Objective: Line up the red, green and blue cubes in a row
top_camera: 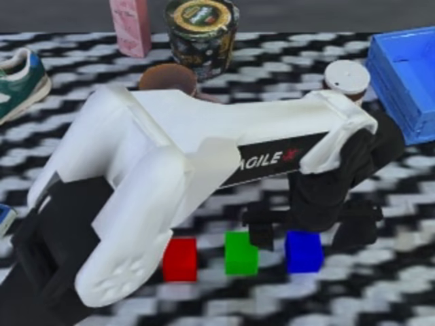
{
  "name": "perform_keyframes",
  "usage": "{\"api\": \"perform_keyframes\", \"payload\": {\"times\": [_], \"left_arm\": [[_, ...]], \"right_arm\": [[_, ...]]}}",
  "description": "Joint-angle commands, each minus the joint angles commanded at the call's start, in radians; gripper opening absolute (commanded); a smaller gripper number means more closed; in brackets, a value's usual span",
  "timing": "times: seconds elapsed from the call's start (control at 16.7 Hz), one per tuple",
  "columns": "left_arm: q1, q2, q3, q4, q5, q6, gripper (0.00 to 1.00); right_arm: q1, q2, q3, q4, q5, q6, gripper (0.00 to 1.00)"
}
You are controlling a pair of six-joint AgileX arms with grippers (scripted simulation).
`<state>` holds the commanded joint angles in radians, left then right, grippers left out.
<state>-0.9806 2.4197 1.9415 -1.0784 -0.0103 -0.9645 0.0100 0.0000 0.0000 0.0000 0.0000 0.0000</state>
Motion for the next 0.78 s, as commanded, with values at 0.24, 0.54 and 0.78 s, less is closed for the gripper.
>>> {"api": "perform_keyframes", "payload": {"times": [0.24,0.54,0.78], "left_arm": [[0.0,0.0,0.0,0.0,0.0,0.0,1.0],[0.006,-0.01,0.064,-0.074,-0.001,-0.004,1.0],[0.014,-0.037,0.173,-0.217,-0.001,-0.004,1.0]], "right_arm": [[0.0,0.0,0.0,0.0,0.0,0.0,1.0],[0.0,0.0,0.0,0.0,0.0,0.0,1.0],[0.0,0.0,0.0,0.0,0.0,0.0,1.0]]}}
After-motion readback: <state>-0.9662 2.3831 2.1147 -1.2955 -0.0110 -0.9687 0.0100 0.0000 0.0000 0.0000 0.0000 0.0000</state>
